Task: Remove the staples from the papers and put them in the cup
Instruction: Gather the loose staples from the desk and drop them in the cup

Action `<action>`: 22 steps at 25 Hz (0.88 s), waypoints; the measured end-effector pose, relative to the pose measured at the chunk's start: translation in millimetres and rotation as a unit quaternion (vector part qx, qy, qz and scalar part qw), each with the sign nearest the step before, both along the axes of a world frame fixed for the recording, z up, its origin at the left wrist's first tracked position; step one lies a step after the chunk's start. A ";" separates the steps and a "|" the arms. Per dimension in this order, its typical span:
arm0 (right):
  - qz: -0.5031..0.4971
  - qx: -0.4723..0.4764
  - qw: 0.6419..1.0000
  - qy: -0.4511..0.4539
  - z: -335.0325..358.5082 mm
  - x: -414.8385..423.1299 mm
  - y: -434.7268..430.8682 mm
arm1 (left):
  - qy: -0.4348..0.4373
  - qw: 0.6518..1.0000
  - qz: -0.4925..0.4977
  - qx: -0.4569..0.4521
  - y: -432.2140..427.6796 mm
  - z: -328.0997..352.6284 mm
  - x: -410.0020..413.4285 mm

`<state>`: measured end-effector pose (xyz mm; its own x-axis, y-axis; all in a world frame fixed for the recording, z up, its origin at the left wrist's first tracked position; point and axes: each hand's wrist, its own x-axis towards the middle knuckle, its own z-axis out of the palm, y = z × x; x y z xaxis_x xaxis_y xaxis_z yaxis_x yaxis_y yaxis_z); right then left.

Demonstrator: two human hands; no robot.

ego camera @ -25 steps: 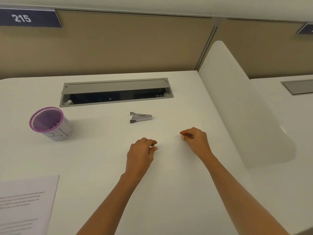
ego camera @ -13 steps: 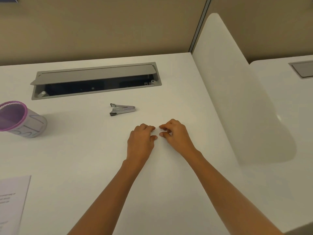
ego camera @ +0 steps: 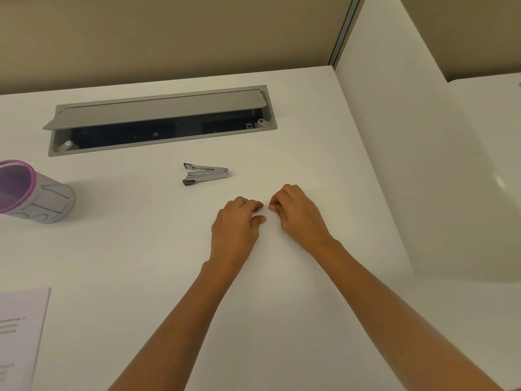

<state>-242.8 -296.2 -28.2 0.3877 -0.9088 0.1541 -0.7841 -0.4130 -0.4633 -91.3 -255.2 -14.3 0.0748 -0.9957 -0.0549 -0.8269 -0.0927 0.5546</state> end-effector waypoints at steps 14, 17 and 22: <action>-0.246 0.347 0.647 -0.633 28.3 -49.6 3.4 | -0.116 0.988 -0.064 -0.079 -16.5 -5.7 -11.8; -0.260 0.345 0.623 -0.652 27.7 -53.0 10.1 | -0.194 0.965 -0.097 -0.148 -4.7 -14.3 -13.4; -0.260 0.345 0.611 -0.664 28.1 -54.7 18.3 | -0.071 0.993 -0.024 -0.096 -10.0 -11.2 -11.5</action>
<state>-297.5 -277.9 0.0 -0.0323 -0.8819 -0.4703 0.5294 0.3840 -0.7565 -102.9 -265.3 -25.4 0.0195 -0.9894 0.1436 -0.8991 0.0454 0.4353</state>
